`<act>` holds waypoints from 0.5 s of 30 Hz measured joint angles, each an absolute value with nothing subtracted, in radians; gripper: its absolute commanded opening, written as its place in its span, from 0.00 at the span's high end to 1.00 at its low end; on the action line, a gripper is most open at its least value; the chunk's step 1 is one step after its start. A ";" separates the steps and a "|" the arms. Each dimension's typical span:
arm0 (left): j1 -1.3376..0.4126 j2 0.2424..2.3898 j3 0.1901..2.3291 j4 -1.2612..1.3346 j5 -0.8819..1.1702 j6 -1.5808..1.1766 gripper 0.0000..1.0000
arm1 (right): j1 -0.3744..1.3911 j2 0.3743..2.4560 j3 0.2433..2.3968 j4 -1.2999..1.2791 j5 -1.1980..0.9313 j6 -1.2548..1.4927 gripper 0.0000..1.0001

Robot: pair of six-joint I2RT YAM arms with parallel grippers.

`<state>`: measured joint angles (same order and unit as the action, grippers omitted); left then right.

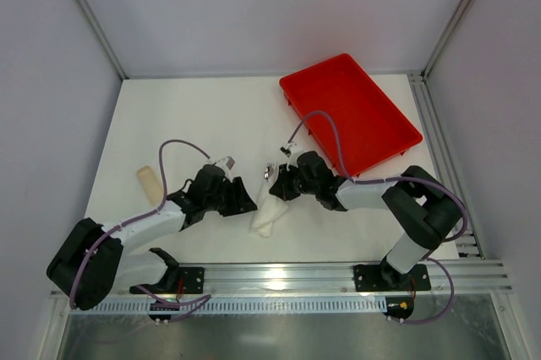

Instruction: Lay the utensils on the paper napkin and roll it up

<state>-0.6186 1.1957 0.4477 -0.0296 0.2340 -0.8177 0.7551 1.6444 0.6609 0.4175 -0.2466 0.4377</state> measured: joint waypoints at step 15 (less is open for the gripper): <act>-0.582 1.184 0.381 0.261 0.347 -0.772 0.42 | 0.749 1.525 0.623 0.416 -0.286 0.355 0.96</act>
<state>-0.5819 1.1835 0.3809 0.2611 0.3466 -0.7715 0.7494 1.5246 0.6231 0.4164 -0.2863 0.3553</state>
